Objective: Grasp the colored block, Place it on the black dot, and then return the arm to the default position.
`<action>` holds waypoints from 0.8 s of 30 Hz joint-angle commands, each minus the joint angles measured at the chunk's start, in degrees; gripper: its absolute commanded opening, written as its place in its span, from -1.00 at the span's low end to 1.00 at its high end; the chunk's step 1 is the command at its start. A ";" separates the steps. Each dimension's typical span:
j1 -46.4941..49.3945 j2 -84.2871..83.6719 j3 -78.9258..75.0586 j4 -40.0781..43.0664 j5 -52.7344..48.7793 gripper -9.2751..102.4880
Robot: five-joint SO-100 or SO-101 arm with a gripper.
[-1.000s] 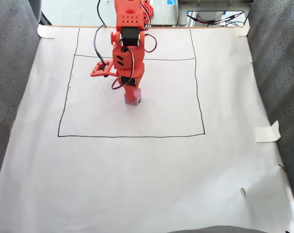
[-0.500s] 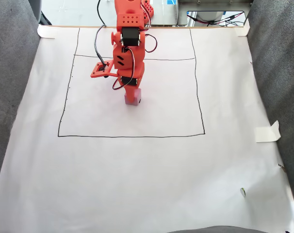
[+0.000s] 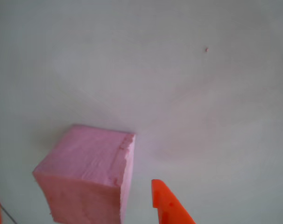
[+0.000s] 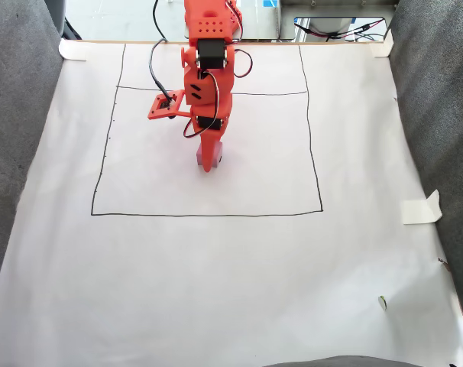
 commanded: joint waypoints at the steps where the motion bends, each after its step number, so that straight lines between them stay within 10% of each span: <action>1: -0.35 7.38 3.34 -1.76 0.09 0.03; 11: -2.81 43.07 33.66 -14.77 -1.14 -0.04; 24: -7.47 83.14 65.57 -16.00 -8.79 -0.83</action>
